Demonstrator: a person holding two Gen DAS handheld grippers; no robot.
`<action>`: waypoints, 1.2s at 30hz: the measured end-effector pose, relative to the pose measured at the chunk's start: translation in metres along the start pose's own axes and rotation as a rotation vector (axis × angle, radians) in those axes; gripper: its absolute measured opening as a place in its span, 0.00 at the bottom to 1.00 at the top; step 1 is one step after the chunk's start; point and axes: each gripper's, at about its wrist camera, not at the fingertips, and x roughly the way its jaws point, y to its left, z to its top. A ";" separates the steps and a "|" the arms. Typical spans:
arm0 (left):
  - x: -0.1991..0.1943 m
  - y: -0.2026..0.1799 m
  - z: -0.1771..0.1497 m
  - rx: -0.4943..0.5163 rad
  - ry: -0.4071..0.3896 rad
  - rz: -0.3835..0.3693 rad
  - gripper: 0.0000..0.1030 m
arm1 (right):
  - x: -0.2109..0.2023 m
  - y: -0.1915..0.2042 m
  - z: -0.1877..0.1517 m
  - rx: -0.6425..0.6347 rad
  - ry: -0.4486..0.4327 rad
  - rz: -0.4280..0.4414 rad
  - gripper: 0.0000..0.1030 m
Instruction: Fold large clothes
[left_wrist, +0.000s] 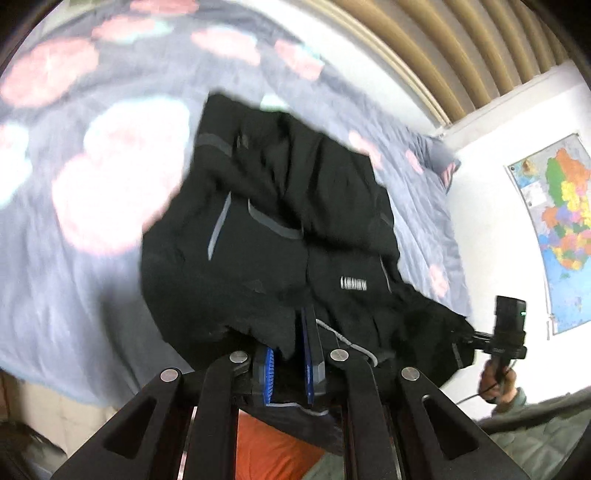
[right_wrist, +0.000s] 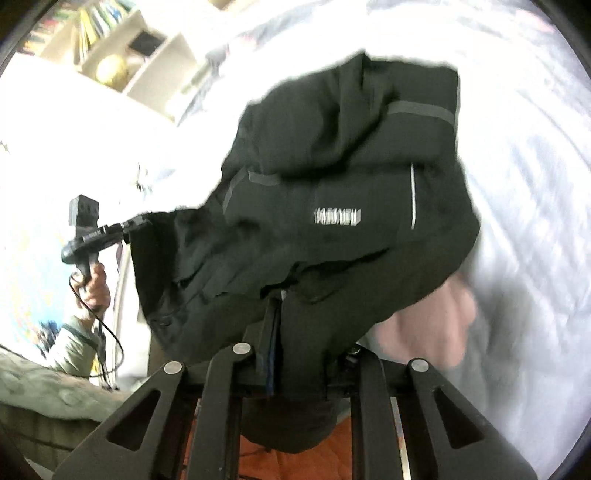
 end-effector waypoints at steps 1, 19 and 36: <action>-0.005 -0.003 0.013 0.013 -0.018 -0.001 0.12 | -0.007 0.001 0.011 0.005 -0.030 0.004 0.19; 0.054 0.022 0.222 -0.160 -0.146 -0.052 0.13 | -0.018 -0.068 0.169 0.377 -0.266 0.014 0.27; 0.218 0.089 0.283 -0.274 0.088 0.103 0.15 | 0.101 -0.177 0.276 0.534 -0.046 -0.107 0.27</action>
